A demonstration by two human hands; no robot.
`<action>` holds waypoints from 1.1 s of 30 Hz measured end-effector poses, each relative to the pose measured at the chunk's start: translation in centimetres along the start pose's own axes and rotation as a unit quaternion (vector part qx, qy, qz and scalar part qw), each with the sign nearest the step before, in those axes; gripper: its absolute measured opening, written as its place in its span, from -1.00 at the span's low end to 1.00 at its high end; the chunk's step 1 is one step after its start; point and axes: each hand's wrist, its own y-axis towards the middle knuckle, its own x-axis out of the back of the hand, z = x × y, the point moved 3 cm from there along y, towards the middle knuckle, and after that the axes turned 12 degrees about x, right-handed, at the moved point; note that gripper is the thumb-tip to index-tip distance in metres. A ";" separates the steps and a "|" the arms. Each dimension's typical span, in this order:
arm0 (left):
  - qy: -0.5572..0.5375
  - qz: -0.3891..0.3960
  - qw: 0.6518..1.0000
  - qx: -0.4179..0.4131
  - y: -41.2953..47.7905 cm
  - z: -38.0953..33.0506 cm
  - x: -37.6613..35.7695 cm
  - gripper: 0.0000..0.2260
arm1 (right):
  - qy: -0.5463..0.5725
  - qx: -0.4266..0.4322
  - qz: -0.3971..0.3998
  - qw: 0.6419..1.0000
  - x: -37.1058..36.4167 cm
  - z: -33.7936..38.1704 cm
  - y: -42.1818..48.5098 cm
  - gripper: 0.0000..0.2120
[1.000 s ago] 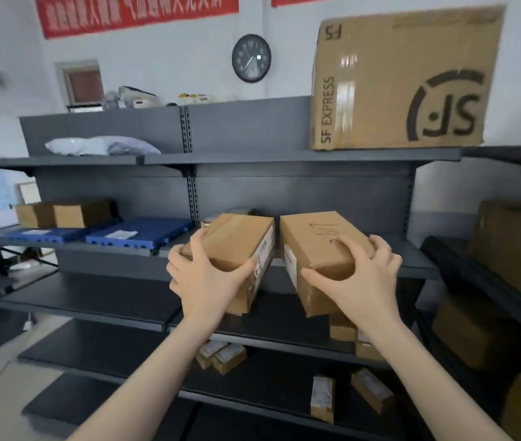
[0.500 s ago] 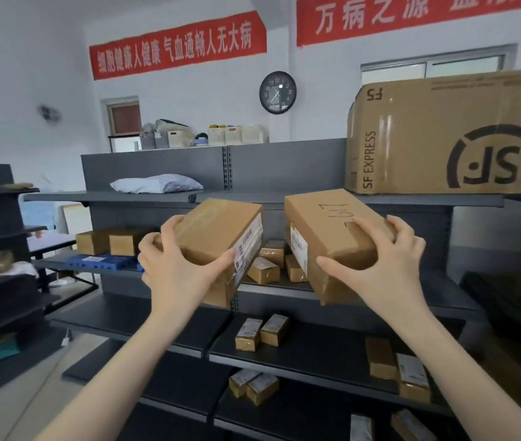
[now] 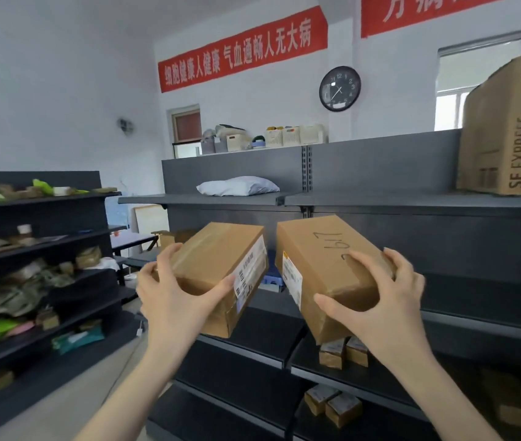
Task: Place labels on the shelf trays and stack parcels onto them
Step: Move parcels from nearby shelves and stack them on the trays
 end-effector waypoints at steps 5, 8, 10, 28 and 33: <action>0.010 -0.014 0.999 0.031 5.2 4.4 0.5 -0.15 | 0.018 0.002 0.022 1.000 -8.4 1.3 2.6 -0.16; 0.018 -0.027 0.999 0.038 9.6 6.6 0.0 -0.15 | 0.031 0.024 0.029 0.999 -13.6 1.8 5.4 -0.18; 0.023 -0.040 0.998 0.035 12.8 8.2 -0.6 -0.17 | 0.042 0.035 0.028 0.998 -17.1 1.8 7.6 -0.19; 0.064 -0.093 0.989 0.097 38.3 24.5 -5.4 -0.14 | 0.014 -0.001 0.072 0.997 -44.6 -0.6 20.7 -0.15; 0.074 -0.072 0.990 0.099 46.2 30.4 -8.2 -0.16 | -0.042 -0.033 0.072 0.996 -51.9 -0.5 22.3 -0.12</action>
